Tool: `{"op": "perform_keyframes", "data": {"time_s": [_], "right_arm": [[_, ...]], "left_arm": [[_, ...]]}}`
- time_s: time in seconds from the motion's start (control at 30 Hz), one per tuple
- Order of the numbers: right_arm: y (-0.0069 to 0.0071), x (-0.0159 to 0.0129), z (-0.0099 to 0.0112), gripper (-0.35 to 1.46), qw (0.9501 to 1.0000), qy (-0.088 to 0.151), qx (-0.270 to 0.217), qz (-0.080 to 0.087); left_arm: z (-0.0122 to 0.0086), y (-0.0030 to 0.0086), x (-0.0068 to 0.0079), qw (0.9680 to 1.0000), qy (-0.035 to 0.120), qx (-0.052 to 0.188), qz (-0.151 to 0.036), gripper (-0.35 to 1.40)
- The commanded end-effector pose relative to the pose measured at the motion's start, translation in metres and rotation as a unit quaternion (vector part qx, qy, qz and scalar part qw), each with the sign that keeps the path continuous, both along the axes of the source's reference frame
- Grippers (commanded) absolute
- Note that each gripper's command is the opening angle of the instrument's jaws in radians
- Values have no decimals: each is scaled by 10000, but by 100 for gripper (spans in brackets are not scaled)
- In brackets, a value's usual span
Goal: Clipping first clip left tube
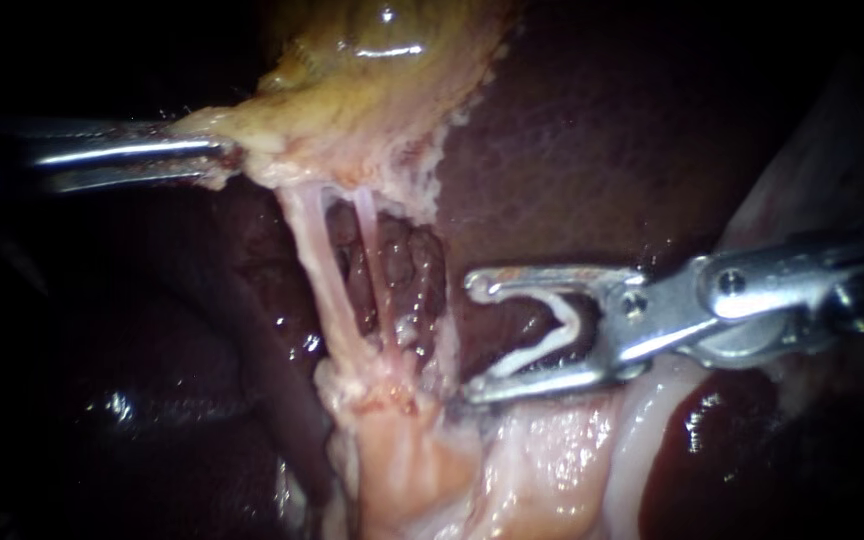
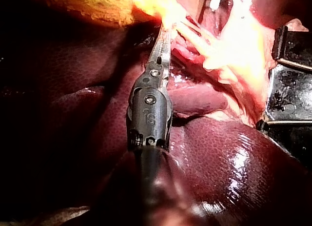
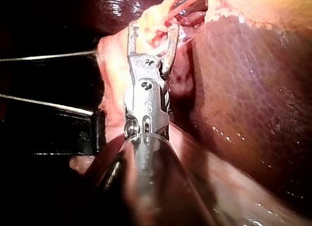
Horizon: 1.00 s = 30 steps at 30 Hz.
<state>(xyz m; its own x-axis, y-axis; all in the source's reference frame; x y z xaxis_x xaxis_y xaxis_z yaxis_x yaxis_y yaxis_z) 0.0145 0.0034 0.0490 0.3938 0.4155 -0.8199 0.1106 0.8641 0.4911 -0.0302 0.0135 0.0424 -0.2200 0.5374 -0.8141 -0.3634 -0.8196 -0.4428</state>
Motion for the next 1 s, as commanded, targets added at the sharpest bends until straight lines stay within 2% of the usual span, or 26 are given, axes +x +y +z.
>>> {"op": "perform_keyframes", "data": {"time_s": [0.03, 0.13, 0.27, 0.6, 0.8, 1.0], "right_arm": [[-3, 7, 1, 50, 10000, -7, 3, 0], [-10, 25, 1, 50, 10000, -21, 71, 10], [-18, 40, 12, 50, 9999, -41, 127, 16], [-29, 56, 65, 50, 9997, -113, 233, 55], [-27, 66, 92, 50, 9996, -139, 229, 76], [-17, 69, 110, 50, 9995, -168, 224, 122]], "left_arm": [[0, 0, 0, 10000, 6, 1, -2, -35], [0, 0, -1, 10000, 7, 1, -4, -35], [-1, 0, -2, 10000, 9, 2, -7, -35], [-3, -1, -4, 10000, 13, 2, -12, -35], [-5, -2, -4, 10000, 13, 2, -13, -35], [-7, -2, -5, 10000, 14, 2, -14, -35]]}}
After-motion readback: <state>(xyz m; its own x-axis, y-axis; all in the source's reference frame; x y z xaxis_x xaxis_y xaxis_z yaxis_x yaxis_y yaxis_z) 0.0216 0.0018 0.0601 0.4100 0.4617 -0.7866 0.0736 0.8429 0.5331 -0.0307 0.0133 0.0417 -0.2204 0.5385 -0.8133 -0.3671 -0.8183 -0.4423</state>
